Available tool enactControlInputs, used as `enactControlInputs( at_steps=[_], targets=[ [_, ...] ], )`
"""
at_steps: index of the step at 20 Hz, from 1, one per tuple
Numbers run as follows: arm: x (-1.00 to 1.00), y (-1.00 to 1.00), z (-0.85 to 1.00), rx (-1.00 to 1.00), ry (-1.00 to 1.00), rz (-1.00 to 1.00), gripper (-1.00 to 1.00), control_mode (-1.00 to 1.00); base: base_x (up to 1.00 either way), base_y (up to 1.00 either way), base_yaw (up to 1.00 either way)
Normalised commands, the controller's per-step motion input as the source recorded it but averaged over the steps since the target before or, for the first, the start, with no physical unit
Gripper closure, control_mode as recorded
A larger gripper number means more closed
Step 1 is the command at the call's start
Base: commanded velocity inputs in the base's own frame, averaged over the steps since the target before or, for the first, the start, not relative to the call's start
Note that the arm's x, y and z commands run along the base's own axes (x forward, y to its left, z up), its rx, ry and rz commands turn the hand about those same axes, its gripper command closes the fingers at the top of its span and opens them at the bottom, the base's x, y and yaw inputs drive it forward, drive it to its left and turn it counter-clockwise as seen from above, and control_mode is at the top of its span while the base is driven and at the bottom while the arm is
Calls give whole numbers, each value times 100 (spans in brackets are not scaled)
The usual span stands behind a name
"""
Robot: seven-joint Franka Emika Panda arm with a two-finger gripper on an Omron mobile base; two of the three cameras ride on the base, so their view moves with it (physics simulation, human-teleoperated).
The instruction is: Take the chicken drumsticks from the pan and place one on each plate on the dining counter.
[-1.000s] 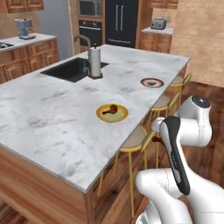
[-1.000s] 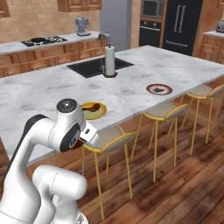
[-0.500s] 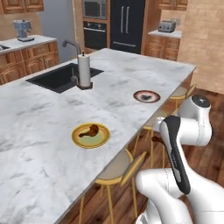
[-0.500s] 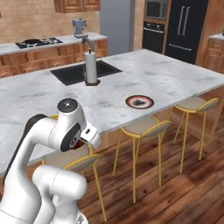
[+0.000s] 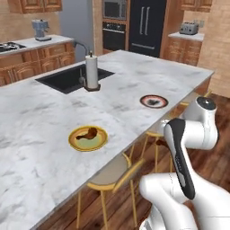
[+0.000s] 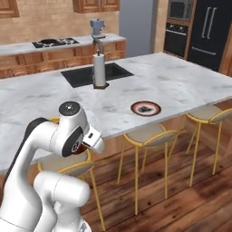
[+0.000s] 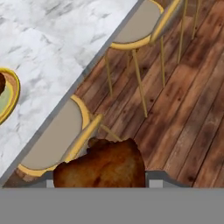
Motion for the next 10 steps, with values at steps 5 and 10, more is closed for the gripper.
enactControlInputs(
  at_steps=[5,10],
  targets=[
    [0,0,0,0,0,0,100,100,0,-100,25],
    [0,0,0,0,0,0,100,100,36,-100,25]
  ],
)
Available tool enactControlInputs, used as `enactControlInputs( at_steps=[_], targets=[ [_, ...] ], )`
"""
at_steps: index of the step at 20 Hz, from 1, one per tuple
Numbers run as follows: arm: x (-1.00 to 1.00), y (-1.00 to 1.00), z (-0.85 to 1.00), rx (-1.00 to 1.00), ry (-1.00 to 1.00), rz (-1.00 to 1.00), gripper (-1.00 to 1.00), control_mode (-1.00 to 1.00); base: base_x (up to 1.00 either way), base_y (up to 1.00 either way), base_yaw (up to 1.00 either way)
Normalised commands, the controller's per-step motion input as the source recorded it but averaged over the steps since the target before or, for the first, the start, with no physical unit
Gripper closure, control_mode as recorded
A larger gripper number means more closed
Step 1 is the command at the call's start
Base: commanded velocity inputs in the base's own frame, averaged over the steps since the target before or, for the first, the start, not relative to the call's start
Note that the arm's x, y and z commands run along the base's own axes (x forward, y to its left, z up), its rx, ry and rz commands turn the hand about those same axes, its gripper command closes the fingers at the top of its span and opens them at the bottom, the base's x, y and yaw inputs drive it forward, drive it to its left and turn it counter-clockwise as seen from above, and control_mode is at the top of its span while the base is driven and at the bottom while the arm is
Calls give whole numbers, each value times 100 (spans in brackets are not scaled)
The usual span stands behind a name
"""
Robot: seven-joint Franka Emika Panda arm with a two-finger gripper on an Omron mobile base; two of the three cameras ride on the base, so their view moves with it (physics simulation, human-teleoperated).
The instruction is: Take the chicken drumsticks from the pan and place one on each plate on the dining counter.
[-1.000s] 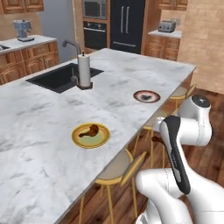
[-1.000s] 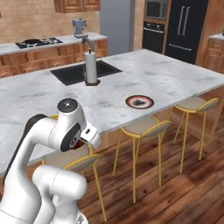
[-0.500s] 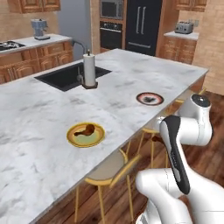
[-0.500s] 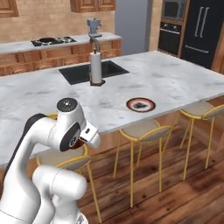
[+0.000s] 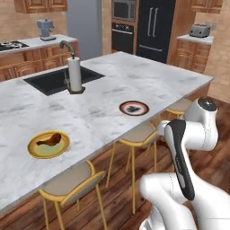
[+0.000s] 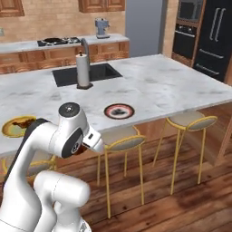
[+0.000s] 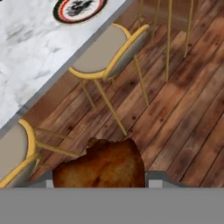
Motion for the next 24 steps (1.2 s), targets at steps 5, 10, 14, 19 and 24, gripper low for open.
enactControlInputs(
  at_steps=[5,10,14,19,24],
  targets=[
    [0,0,0,0,0,0,100,100,100,-95,33],
    [0,0,0,0,0,0,100,100,91,-84,39],
    [25,-9,-1,3,0,9,100,-100,72,-43,27],
    [100,-3,-1,2,6,19,100,-100,0,0,0],
    [94,69,0,-13,32,0,100,-100,0,0,0]
  ],
)
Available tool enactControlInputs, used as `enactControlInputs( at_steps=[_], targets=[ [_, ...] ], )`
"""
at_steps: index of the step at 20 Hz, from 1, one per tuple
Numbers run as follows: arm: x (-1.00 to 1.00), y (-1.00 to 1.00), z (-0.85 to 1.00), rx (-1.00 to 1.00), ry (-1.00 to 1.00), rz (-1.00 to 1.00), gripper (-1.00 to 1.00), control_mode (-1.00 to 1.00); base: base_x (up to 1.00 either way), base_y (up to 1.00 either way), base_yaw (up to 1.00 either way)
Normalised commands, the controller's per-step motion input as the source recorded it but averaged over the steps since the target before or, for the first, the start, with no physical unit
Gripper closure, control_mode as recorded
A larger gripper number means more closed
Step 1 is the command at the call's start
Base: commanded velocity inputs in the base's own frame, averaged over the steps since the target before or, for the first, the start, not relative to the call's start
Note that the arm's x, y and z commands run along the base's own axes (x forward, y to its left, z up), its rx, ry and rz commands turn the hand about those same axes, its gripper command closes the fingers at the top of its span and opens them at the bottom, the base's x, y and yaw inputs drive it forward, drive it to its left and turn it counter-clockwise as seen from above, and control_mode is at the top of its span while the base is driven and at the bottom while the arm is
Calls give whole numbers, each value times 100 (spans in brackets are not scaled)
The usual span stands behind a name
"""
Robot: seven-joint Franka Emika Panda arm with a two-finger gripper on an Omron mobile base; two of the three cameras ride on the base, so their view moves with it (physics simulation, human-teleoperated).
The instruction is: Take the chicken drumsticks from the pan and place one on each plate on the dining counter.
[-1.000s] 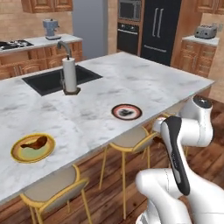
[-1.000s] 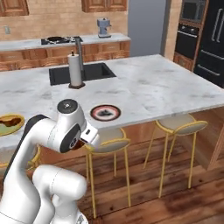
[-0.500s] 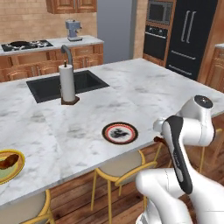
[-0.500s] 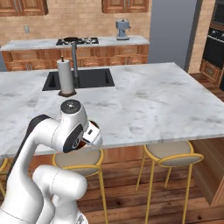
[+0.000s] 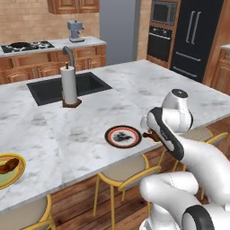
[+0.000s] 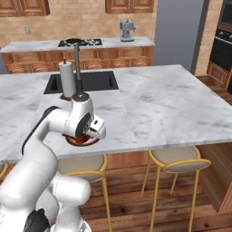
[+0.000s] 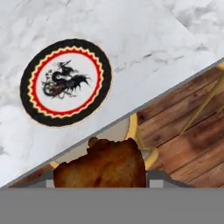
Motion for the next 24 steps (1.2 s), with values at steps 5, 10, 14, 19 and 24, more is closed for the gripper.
enactControlInputs(
  at_steps=[5,10,14,19,24],
  targets=[
    [80,44,-16,-15,38,0,100,-100,0,0,0],
    [78,-22,-56,0,24,5,100,-100,0,0,0],
    [85,-7,-90,-2,19,2,100,-100,0,0,0],
    [77,30,-83,-8,12,0,100,-100,0,0,0],
    [70,20,-27,-1,4,-1,100,-100,0,0,0]
  ],
)
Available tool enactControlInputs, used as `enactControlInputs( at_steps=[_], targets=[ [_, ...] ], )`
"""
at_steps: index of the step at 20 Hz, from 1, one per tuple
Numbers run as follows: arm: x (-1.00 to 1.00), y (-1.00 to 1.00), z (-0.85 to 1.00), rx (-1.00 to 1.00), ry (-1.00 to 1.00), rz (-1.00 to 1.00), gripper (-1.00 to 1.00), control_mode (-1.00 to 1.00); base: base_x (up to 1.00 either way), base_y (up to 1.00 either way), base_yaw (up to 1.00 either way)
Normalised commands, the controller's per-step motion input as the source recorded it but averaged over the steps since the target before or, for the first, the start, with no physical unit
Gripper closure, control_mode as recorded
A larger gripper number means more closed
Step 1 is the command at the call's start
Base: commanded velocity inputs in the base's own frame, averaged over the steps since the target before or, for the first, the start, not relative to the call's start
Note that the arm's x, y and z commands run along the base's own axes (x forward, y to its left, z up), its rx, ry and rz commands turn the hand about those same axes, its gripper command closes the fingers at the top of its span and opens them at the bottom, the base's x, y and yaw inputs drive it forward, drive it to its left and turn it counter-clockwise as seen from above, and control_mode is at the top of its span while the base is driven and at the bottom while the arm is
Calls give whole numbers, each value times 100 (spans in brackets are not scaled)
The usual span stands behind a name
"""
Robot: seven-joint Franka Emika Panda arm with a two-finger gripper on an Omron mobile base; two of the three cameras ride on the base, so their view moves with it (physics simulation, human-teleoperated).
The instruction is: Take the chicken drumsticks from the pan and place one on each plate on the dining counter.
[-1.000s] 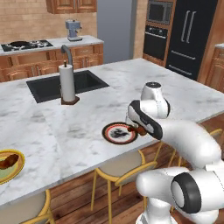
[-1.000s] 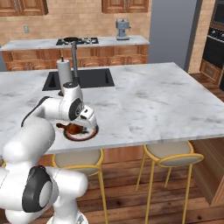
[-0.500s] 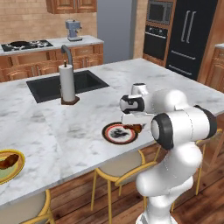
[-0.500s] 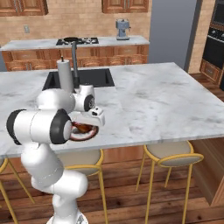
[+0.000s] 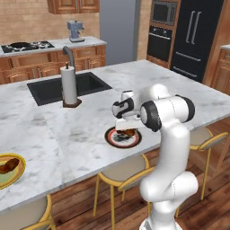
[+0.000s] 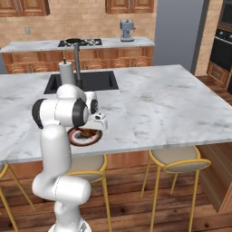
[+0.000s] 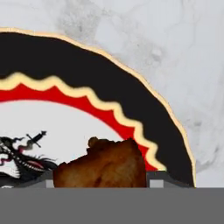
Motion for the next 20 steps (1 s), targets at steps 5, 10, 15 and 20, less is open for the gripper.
enactControlInputs(
  at_steps=[5,10,15,20],
  targets=[
    [13,10,-42,-2,-1,-8,-100,-100,0,0,0],
    [-74,-30,-5,8,-32,-21,-100,-100,0,0,0],
    [-41,-5,0,11,-51,-43,-100,-100,0,0,0],
    [0,33,48,4,-50,-40,-100,-100,0,0,0]
  ],
)
